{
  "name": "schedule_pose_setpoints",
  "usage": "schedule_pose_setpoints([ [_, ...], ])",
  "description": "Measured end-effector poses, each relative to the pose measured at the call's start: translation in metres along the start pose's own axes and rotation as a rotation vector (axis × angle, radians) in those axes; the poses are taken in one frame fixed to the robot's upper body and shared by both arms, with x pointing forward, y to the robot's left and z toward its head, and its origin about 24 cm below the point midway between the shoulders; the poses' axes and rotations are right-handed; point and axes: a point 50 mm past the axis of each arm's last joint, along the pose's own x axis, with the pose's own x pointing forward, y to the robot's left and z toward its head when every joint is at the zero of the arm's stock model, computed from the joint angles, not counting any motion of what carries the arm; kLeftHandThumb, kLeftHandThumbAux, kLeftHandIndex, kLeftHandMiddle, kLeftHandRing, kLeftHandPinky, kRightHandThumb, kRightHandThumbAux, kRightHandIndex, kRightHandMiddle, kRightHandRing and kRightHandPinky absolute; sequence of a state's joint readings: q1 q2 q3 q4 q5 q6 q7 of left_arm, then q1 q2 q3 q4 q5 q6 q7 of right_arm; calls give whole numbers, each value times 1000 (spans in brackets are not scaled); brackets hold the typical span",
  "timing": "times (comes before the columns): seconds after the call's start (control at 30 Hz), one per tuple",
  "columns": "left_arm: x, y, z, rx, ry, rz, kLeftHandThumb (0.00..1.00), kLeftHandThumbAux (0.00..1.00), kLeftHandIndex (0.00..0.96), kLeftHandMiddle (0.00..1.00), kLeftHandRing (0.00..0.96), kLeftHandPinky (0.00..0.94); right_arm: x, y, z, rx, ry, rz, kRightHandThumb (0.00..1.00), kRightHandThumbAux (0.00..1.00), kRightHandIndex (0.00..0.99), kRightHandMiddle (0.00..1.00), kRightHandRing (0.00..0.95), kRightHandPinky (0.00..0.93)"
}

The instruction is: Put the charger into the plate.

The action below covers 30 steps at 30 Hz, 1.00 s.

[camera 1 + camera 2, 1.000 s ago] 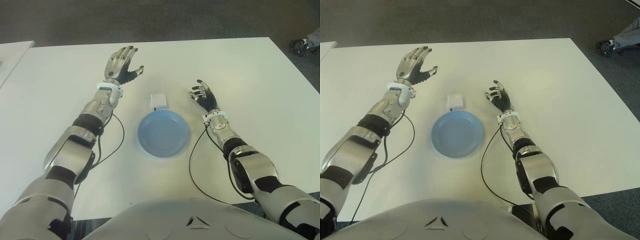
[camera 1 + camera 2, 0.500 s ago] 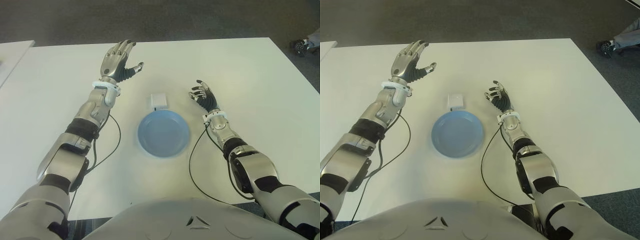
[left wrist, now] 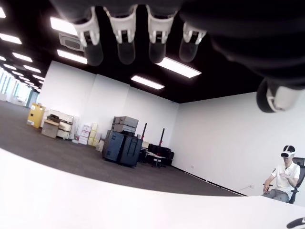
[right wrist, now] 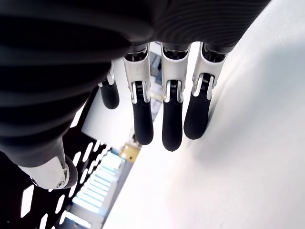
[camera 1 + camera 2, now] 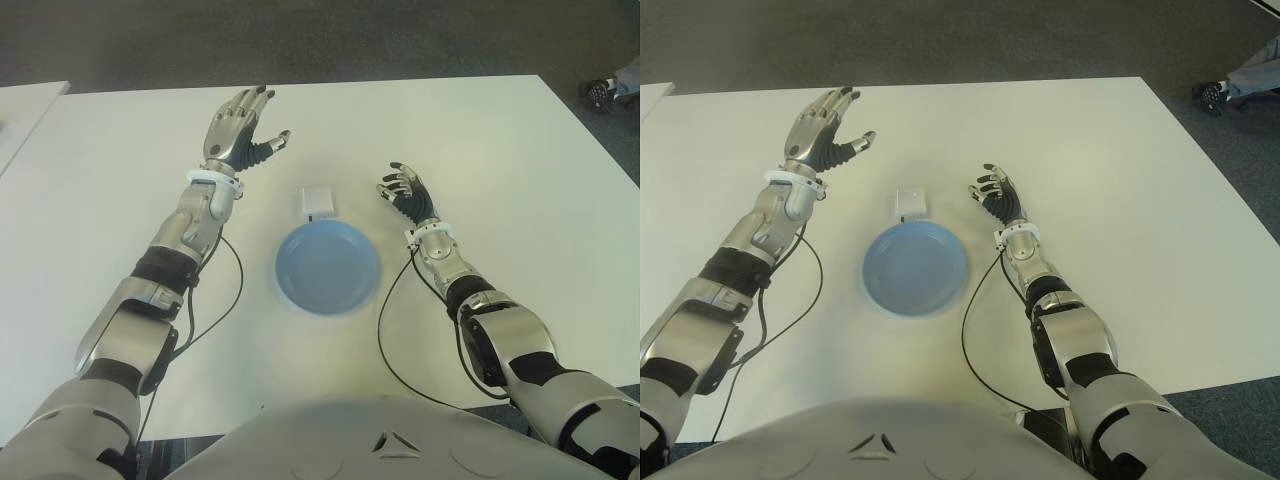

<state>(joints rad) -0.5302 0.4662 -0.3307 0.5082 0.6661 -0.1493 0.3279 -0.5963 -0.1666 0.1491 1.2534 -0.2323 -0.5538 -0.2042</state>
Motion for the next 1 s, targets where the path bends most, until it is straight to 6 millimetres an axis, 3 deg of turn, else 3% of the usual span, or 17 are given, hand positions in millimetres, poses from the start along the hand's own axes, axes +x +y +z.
schedule_pose_setpoints([
  [0.43,0,-31,3,-39,-120,-180,248,254,0,0,0,0,0,0,0,-2,0,2,608,568,163,345,337,316],
  [1.0,9,-41,-2,23,-196,-380,304,163,0,0,0,0,0,0,0,-5,-2,4,603,592,174,345,357,369],
])
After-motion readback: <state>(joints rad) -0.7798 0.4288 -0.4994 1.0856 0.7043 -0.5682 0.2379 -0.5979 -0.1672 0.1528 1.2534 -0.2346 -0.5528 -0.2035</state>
